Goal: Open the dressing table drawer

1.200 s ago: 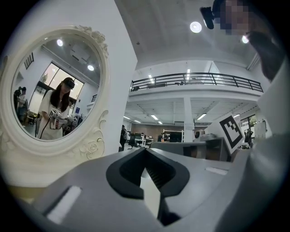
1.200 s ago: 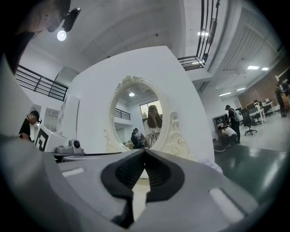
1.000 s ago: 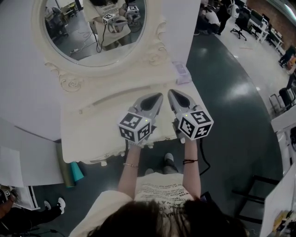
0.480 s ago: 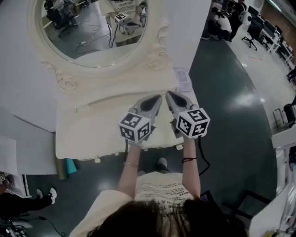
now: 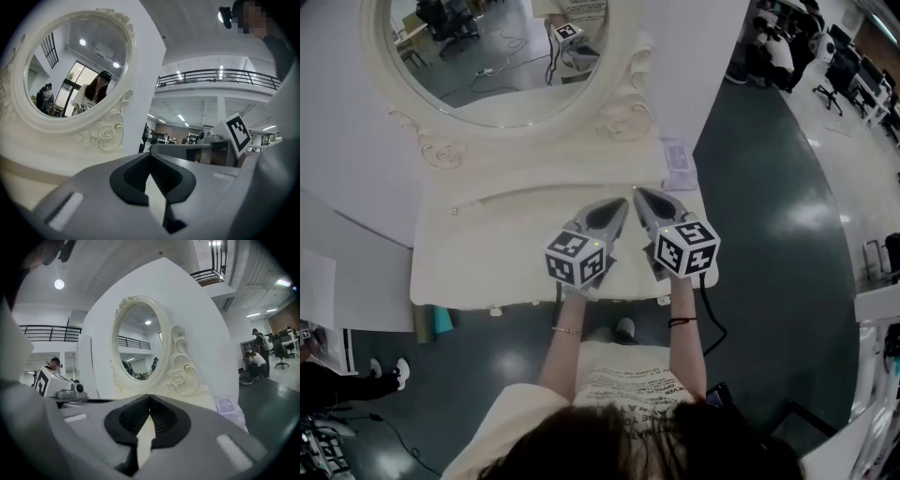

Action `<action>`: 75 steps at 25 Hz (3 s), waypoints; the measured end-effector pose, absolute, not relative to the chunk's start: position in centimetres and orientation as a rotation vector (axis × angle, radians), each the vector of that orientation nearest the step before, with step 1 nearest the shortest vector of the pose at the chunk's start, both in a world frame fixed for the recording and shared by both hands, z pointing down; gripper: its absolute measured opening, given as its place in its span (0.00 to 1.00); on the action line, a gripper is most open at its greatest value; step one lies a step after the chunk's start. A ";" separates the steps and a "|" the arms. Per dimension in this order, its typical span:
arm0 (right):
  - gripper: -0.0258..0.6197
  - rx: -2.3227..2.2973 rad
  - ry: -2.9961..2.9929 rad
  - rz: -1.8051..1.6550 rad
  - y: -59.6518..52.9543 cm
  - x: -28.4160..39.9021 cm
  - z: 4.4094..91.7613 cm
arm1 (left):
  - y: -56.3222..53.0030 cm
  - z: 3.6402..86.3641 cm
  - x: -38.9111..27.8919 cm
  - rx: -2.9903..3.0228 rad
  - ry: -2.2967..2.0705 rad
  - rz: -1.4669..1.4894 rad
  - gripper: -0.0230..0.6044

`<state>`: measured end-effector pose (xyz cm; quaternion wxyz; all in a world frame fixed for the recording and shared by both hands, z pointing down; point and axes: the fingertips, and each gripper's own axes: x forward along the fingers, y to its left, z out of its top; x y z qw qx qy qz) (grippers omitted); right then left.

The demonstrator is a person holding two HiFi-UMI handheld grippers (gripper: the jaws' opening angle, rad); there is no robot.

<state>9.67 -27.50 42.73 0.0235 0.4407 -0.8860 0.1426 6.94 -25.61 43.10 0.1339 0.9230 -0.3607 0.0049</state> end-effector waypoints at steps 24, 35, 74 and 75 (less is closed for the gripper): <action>0.04 1.304 -2.534 0.773 -31.7 7.6 53.0 | -29.6 50.3 4.8 2.553 -0.925 0.184 0.03; 0.05 1.373 -2.391 0.808 -34.0 9.5 56.3 | -30.8 52.7 5.0 2.459 -0.933 0.176 0.03; 0.21 1.478 -2.150 0.931 -38.2 11.0 61.9 | -32.7 56.5 4.7 2.368 -0.954 0.230 0.03; 0.20 1.482 -2.145 0.929 -38.2 11.1 61.9 | -32.7 56.5 4.7 2.367 -0.954 0.230 0.03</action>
